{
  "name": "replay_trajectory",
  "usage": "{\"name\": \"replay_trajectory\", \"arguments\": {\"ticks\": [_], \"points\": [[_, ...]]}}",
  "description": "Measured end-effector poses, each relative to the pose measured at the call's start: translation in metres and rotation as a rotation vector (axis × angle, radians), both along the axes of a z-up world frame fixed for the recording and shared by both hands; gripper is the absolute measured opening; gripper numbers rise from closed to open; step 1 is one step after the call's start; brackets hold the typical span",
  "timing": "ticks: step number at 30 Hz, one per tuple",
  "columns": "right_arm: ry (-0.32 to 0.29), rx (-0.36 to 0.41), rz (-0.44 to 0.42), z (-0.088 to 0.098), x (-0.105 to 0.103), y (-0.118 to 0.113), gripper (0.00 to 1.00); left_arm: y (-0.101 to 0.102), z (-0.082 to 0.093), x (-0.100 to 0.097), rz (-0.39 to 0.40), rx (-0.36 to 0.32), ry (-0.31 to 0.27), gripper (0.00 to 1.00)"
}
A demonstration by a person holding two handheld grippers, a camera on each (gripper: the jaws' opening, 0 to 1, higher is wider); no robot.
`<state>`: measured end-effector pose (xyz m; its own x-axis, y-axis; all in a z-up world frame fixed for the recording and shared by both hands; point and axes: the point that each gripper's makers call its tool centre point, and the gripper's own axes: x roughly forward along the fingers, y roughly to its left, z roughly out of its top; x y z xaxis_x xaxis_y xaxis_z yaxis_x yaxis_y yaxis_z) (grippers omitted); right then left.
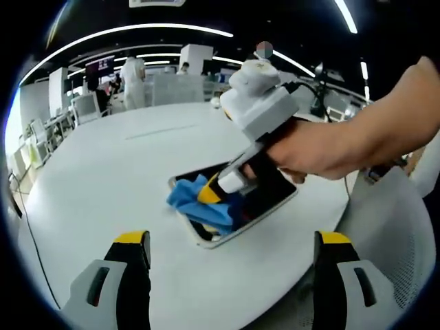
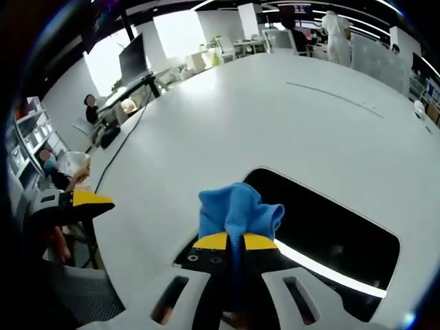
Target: Wipe the mirror surface with the cleaning cloth until all visible marks leave the cleaned area.
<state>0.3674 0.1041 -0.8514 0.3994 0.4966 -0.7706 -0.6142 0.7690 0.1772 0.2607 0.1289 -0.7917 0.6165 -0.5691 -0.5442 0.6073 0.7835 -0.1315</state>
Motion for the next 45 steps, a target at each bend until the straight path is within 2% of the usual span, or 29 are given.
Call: {"name": "replay_trajectory", "arguments": {"ticks": [6, 11, 26, 36, 45], "points": [[-0.012, -0.021, 0.027, 0.001, 0.011, 0.001, 0.01, 0.000, -0.001, -0.001, 0.001, 0.001, 0.009, 0.99], [0.010, -0.006, 0.025, 0.000, 0.023, 0.002, 0.01, 0.002, -0.003, -0.001, 0.005, 0.009, 0.010, 0.99], [0.009, -0.031, 0.098, 0.000, 0.050, 0.006, 0.01, 0.002, -0.003, -0.001, 0.004, 0.013, 0.015, 0.99], [0.004, -0.055, 0.132, 0.001, 0.063, 0.008, 0.01, 0.004, -0.004, -0.001, 0.012, 0.012, 0.018, 0.99], [0.009, -0.058, 0.130, 0.001, 0.064, 0.007, 0.01, 0.004, -0.005, 0.000, 0.011, 0.016, 0.019, 0.99]]}}
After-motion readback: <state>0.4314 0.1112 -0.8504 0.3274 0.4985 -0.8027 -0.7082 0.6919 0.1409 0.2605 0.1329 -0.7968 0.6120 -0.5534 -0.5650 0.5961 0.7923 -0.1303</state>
